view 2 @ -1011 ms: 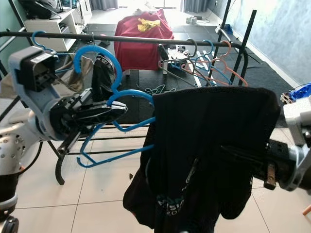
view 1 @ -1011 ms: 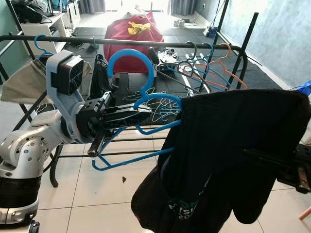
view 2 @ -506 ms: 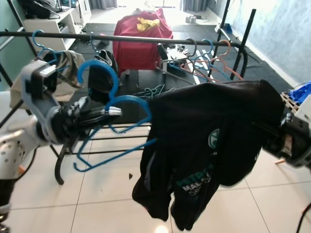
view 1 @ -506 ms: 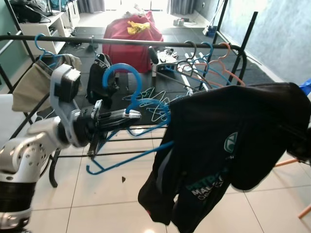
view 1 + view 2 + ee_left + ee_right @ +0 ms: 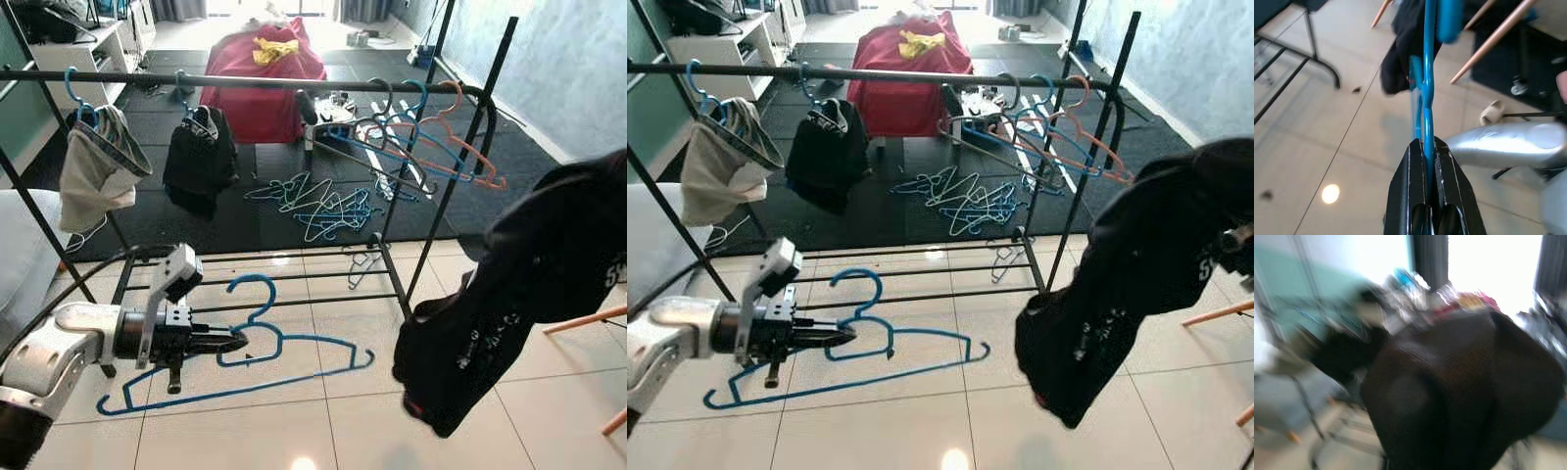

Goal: Hang hanger

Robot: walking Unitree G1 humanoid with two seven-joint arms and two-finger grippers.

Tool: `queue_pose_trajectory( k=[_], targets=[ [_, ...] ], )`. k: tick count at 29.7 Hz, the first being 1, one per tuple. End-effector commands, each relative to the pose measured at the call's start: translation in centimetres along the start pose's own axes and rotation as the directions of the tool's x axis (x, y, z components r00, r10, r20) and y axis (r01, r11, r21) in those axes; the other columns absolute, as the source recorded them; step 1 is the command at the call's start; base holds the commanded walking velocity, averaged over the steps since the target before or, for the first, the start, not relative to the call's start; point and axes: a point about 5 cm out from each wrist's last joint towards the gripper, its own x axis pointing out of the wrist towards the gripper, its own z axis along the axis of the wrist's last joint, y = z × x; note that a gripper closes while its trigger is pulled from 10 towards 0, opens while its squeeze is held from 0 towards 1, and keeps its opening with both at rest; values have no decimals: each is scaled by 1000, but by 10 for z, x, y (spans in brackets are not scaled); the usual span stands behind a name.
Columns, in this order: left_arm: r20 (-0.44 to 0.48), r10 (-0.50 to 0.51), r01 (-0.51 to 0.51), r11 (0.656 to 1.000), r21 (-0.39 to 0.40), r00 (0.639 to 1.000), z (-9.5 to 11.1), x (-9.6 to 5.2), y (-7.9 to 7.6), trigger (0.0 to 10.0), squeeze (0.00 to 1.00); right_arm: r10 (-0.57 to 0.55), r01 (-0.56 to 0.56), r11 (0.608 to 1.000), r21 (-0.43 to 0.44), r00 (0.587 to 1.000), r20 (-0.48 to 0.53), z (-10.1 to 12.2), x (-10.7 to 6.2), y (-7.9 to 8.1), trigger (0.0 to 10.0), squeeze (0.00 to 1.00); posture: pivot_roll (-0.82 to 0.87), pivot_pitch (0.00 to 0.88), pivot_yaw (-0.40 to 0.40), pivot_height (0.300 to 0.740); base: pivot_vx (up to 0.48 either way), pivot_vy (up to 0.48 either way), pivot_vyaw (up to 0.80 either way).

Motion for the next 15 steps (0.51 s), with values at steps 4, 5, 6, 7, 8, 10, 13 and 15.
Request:
queue_pose_trajectory(
  k=[4, 5, 6, 7, 8, 10, 13, 15],
  targets=[
    [-89, 403, -412, 900, -141, 911, -54, 28, 15, 10000, 0, -253, 272, 961, 53, 939, -231, -92, -14, -7, 10000, 0, -111, 107, -27, 740, 0, 0, 0],
    [-121, 491, -505, 846, -168, 863, -68, 34, 14, 10000, 0, -292, 321, 945, 65, 915, -280, -115, -21, -3, 10000, 0, -111, 107, -27, 740, 0, 0, 0],
    [-121, 491, -505, 846, -168, 863, -68, 34, 14, 10000, 0, -292, 321, 945, 65, 915, -280, -115, -21, -3, 10000, 0, -111, 107, -27, 740, 0, 0, 0],
    [-138, 581, -596, 770, -228, 802, -83, 38, 9, 10000, 0, -325, 370, 924, 94, 891, -318, -138, -28, 5, 10000, 0, -103, 110, -28, 740, 0, 0, 706],
    [-138, 581, -596, 770, -228, 802, -83, 38, 9, 10000, 0, -325, 370, 924, 94, 891, -318, -138, -28, 5, 10000, 0, -103, 110, -28, 740, 0, 0, 706],
    [-168, 681, -697, 661, -278, 712, -102, 40, -5, 10000, 0, -358, 426, 898, 108, 851, -384, -173, -40, 18, 10000, 0, -90, 116, -32, 740, 0, 0, 712],
    [-182, 711, -729, 623, -285, 679, -108, 41, -11, 10000, 0, -365, 440, 892, 104, 835, -411, -185, -45, 23, 10000, 0, -90, 116, -32, 740, 0, 0, 712],
    [-203, 735, -756, 585, -294, 647, -118, 41, -21, 10000, 0, -354, 444, 890, 105, 818, -453, -203, -54, 33, 10000, 0, -76, 119, -38, 740, 0, 0, 709]
  ],
)
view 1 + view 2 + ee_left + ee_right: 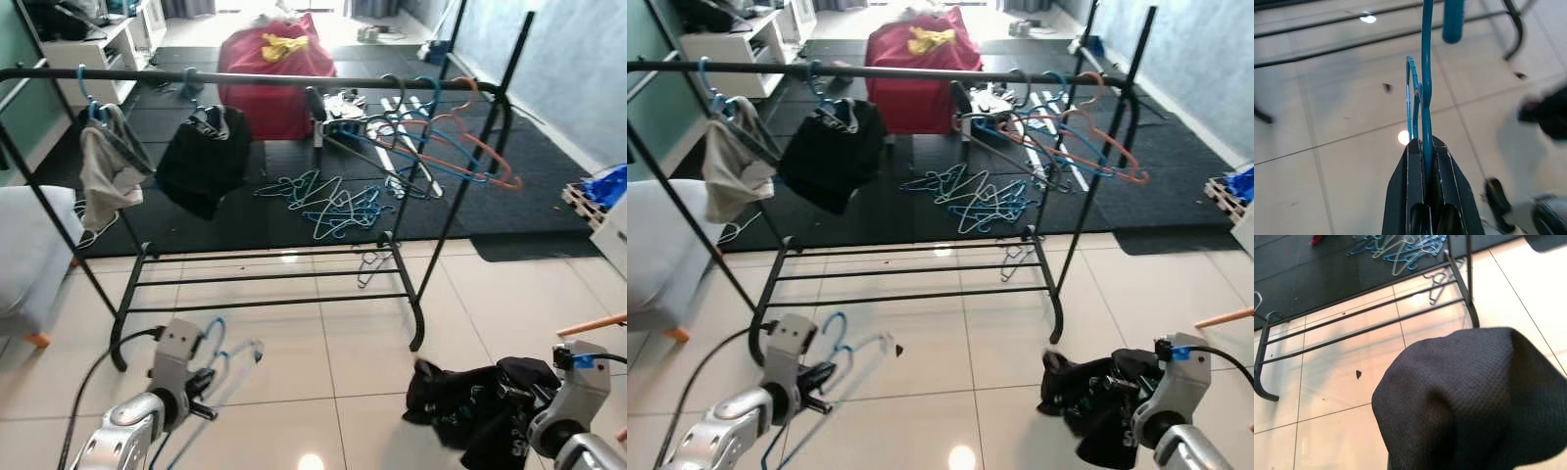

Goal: Hang hanger

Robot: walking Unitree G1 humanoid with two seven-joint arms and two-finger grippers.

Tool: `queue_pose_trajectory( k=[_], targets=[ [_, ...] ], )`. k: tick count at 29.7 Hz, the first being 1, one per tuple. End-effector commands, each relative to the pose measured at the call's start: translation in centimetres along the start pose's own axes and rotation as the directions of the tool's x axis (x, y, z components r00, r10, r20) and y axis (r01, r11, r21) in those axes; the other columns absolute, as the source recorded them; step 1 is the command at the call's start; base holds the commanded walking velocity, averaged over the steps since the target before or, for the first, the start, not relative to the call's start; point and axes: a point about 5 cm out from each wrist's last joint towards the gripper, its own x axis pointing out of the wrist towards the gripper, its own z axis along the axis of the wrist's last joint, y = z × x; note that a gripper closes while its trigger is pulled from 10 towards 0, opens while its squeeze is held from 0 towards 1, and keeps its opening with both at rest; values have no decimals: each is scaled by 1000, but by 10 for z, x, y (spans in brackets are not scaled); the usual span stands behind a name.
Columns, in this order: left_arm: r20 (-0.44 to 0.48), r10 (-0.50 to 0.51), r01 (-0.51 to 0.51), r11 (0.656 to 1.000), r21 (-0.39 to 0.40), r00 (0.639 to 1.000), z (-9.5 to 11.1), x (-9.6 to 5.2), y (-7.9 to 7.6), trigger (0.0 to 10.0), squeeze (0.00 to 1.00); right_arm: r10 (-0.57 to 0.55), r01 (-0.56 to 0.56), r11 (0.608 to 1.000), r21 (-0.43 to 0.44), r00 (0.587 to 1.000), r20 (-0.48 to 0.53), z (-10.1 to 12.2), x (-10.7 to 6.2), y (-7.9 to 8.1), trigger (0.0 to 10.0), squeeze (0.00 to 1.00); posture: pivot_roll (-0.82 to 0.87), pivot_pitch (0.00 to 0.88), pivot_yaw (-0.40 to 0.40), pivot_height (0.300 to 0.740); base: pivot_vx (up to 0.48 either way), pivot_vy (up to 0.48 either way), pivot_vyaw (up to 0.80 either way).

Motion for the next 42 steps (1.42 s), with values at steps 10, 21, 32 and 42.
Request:
queue_pose_trajectory(
  k=[10, 21, 32, 42],
  targets=[
    [-48, 136, -139, 987, -81, 990, -55, -20, -12, 10000, 0, -28, 30, 999, 12, 988, -149, -81, -22, 9, 10000, 0, -53, 119, -37, 740, 0, 0, 695],
    [-6, 134, -131, 959, -250, 991, -78, -17, -2, 10000, 0, -95, 128, 983, 131, 968, -231, -133, -39, -35, 10000, 0, -35, 96, -27, 740, 0, 0, 671],
    [-8, 156, -153, 956, -250, 988, -79, -14, -1, 10000, 0, -124, 172, 974, 147, 950, -288, -156, -63, -43, 10000, 0, -32, 104, -22, 740, 0, 0, 671],
    [37, 144, -130, 959, -253, 989, -74, -9, -1, 10000, 0, -124, 178, 970, 167, 949, -288, -167, -73, -45, 10000, 0, -37, 117, -26, 740, 0, 0, 670]
  ],
)
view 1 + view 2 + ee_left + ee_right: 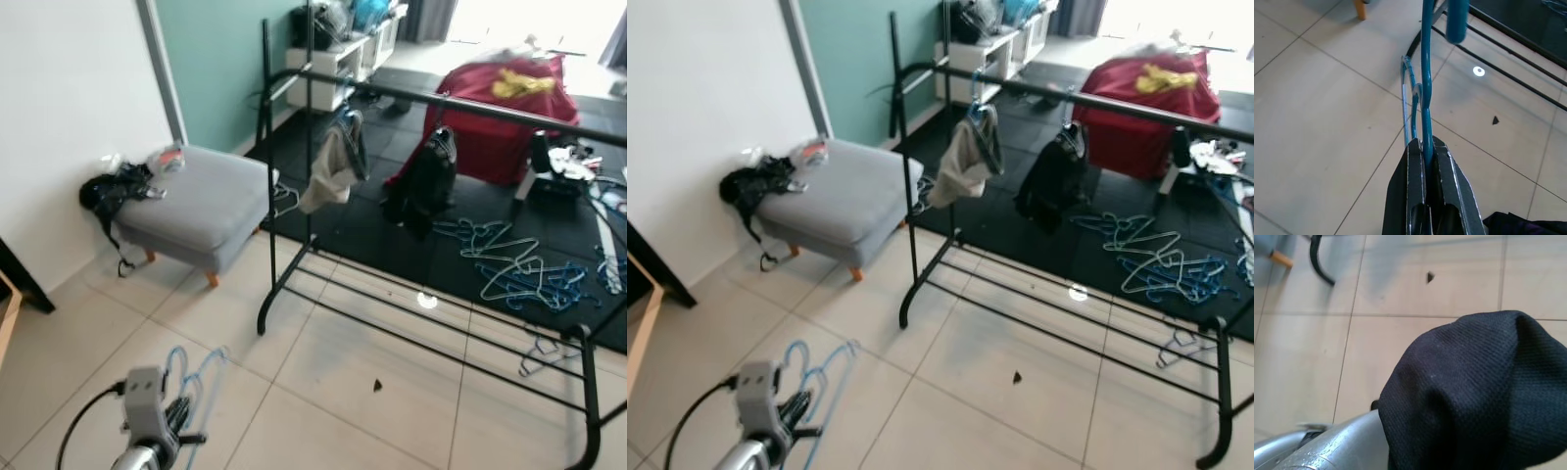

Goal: Hang hanger

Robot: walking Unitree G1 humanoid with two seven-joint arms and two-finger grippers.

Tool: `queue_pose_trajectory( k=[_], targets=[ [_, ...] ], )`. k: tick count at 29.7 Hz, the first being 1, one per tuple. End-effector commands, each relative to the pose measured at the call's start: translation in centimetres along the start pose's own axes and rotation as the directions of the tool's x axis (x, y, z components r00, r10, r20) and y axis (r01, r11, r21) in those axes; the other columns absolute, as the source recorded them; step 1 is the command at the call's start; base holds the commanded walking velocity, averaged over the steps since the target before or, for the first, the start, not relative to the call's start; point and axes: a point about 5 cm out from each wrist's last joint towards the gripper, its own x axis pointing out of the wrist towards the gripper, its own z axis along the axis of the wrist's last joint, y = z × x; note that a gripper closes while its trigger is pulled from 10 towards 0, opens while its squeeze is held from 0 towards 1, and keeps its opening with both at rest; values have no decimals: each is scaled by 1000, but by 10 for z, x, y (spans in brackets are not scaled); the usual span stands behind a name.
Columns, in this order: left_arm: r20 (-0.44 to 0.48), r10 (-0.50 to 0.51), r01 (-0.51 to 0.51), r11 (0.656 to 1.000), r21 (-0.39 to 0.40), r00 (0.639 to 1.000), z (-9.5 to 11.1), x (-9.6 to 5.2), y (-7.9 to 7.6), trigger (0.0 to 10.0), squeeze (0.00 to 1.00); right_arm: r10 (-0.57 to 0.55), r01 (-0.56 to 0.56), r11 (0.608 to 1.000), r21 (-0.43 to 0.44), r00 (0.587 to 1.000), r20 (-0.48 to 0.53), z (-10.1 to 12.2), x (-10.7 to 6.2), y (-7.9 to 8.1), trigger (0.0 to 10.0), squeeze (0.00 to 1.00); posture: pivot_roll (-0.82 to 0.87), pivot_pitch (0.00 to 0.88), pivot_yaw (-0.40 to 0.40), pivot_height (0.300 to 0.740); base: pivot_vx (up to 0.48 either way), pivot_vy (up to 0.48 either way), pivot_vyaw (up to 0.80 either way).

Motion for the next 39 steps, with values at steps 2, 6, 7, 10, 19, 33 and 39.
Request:
queue_pose_trajectory(
  k=[2, 6, 7, 10, 19, 33, 39],
  targets=[
    [7, -6, 6, 1000, 7, 1000, 0, 0, -2, 10000, 0, -3, 3, 1000, 7, 1000, 17, -2, -4, -3, 10000, 0, -37, 117, -26, 740, 0, 0, 669],
    [17, -12, 12, 1000, 11, 1000, 2, -1, -4, 10000, 0, 10, -10, 1000, 4, 999, 32, -2, -3, -1, 10000, 0, -39, 122, -28, 740, 0, 0, 672],
    [21, -14, 14, 1000, 13, 1000, 2, -1, -4, 10000, 0, 17, -17, 1000, 2, 999, 41, -1, -3, 1, 10000, 0, -39, 122, -29, 740, 0, 0, 669],
    [27, -18, 17, 1000, 15, 999, 3, -1, -5, 10000, 0, 38, -38, 999, -7, 997, 65, 1, 1, 7, 10000, 0, -40, 124, -30, 740, 0, 0, 671],
    [37, -23, 22, 1000, 17, 999, 5, 1, -6, 10000, 0, 106, -100, 994, -43, 983, 153, 13, 16, 36, 10000, 0, -45, 127, -32, 740, 0, 0, 672],
    [13, -14, 14, 1000, 14, 1000, 0, 1, -1, 10000, 0, 158, -143, 987, -77, 957, 243, 33, 12, 68, 10000, 0, -49, 133, -34, 740, 0, 0, 671],
    [9, -14, 14, 1000, 12, 1000, -2, 2, -3, 10000, 0, 147, -132, 988, -77, 959, 241, 49, 6, 57, 10000, 0, -49, 136, -34, 740, 0, 0, 669]
  ],
)
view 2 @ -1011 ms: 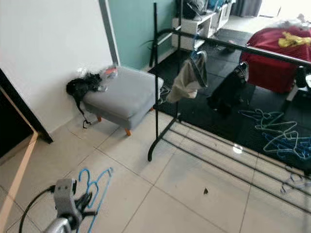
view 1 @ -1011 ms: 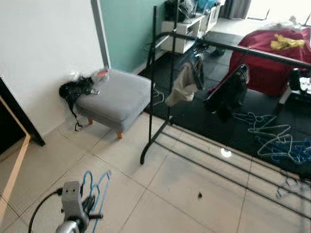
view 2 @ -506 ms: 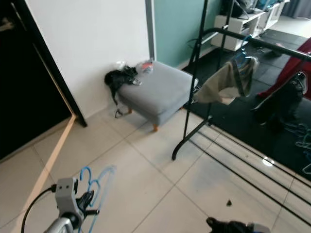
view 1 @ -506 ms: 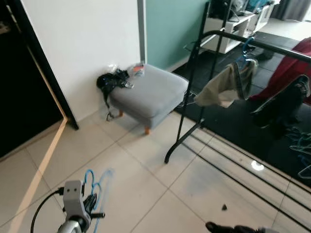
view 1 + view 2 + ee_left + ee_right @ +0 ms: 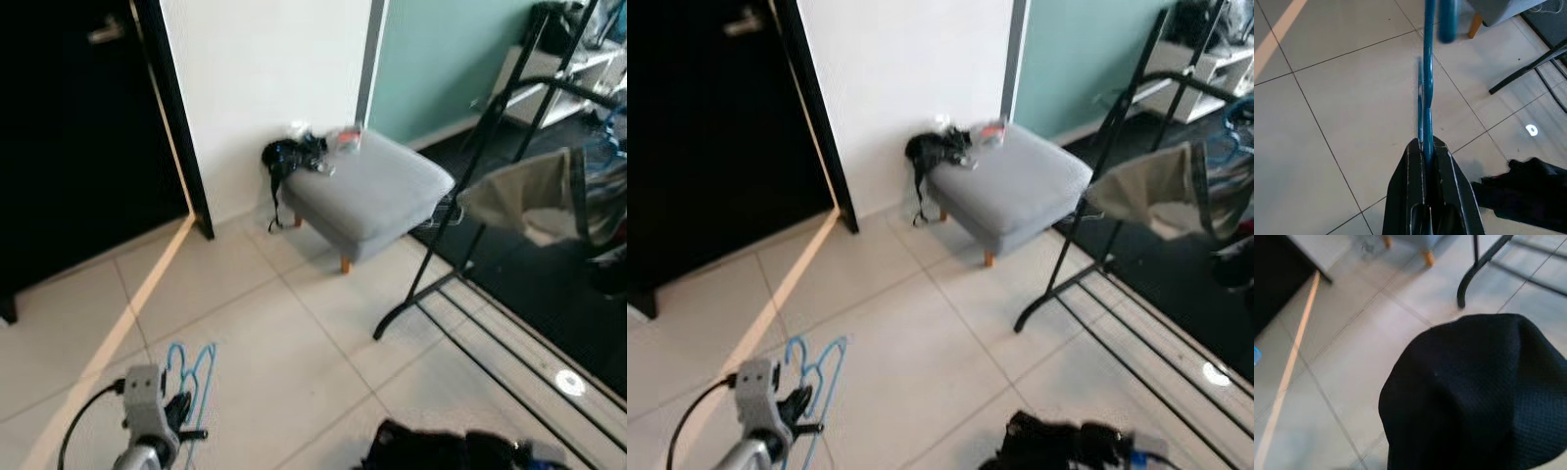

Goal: Hang hanger

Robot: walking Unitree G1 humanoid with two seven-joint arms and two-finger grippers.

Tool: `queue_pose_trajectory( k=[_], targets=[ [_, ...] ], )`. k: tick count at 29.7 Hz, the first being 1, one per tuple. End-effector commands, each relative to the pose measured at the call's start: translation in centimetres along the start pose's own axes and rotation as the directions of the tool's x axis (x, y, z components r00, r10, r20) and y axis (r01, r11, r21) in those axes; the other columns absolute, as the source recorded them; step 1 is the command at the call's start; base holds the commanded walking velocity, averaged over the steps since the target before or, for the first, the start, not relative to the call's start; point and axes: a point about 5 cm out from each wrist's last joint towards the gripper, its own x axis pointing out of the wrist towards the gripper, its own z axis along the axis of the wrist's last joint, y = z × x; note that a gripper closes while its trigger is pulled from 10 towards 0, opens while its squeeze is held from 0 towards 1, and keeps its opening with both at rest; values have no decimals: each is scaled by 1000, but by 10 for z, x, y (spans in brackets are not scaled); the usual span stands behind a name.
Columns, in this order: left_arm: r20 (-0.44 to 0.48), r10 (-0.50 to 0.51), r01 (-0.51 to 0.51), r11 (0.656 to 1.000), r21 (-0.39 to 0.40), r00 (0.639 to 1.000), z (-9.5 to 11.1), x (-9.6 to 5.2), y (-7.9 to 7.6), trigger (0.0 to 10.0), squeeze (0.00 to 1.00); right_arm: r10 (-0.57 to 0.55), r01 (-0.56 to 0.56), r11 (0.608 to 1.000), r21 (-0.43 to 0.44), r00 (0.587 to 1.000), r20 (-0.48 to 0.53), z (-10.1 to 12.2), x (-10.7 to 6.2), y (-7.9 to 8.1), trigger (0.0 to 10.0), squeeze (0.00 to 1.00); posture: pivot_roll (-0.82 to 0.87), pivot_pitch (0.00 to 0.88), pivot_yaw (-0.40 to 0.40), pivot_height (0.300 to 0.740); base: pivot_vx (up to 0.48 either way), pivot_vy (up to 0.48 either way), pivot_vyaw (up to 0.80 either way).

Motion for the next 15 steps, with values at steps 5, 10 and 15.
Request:
queue_pose_trajectory(
  k=[5, 10, 15],
  targets=[
    [-27, 9, -9, 1000, 8, 1000, -7, -3, 2, 10000, 0, -10, 10, 1000, 12, 1000, 9, 10, -3, 1, 10000, 0, -49, 136, -34, 740, 0, 0, 669],
    [-14, 3, -3, 1000, 11, 1000, -3, -1, 0, 10000, 0, -8, 8, 1000, 18, 1000, 3, 8, 2, 18, 10000, 0, -50, 135, -33, 740, 0, 0, 670],
    [0, -1, 1, 1000, 14, 1000, 1, 0, -3, 10000, 0, -12, 13, 1000, 27, 1000, -17, -1, 3, 18, 10000, 0, -50, 135, -33, 740, 0, 0, 669]
  ],
)
